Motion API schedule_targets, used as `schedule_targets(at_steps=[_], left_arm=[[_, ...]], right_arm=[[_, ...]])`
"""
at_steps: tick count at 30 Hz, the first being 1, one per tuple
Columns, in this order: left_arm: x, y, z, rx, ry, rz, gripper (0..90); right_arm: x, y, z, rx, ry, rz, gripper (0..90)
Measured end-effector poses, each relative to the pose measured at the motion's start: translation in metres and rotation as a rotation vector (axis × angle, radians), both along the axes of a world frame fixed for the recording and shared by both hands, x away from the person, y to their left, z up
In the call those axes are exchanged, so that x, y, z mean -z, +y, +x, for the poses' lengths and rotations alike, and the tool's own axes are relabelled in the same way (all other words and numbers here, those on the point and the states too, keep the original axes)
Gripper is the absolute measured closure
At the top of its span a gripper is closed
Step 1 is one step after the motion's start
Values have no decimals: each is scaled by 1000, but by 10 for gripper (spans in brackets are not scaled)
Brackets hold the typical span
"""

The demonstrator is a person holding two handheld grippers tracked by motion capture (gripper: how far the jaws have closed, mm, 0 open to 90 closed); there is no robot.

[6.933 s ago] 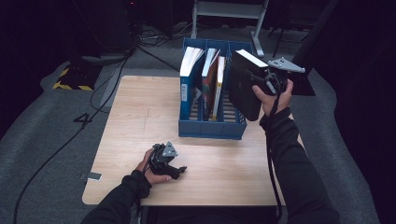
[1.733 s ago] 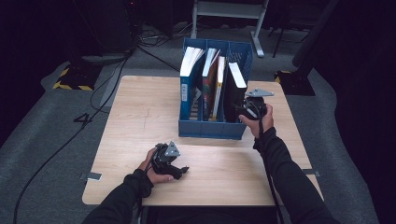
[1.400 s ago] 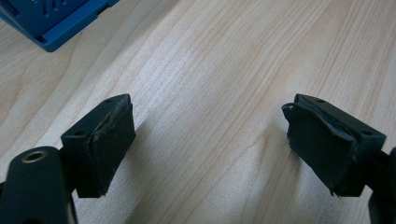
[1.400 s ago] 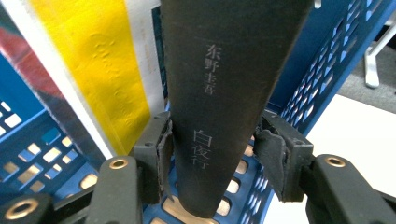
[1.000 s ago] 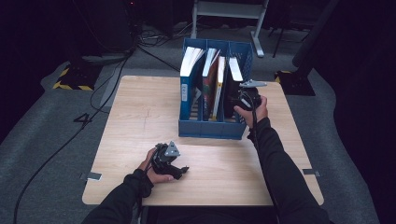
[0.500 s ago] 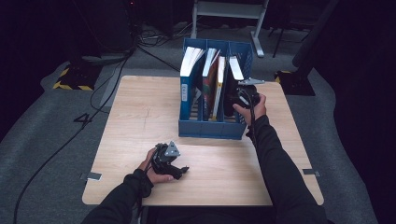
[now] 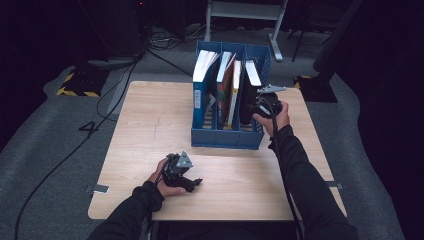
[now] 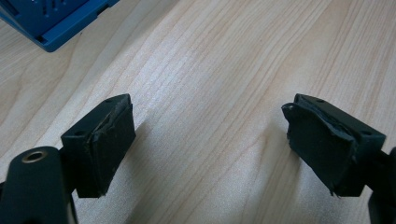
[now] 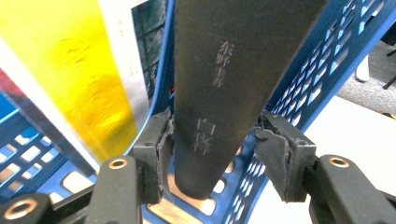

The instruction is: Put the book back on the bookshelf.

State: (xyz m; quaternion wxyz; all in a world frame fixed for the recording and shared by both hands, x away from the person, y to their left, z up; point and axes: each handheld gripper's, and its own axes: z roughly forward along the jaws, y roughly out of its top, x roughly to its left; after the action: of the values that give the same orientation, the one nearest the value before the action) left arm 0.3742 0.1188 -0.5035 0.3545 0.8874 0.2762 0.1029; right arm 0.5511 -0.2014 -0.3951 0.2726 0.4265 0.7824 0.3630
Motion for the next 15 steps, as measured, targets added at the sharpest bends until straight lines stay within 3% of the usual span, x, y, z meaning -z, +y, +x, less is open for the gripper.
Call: schedule_targets(at_steps=[15], left_arm=[[0, 0, 0, -2, 0, -3, 157]], right_arm=[[-9, -19, -25, -50, 1, -57, 402]])
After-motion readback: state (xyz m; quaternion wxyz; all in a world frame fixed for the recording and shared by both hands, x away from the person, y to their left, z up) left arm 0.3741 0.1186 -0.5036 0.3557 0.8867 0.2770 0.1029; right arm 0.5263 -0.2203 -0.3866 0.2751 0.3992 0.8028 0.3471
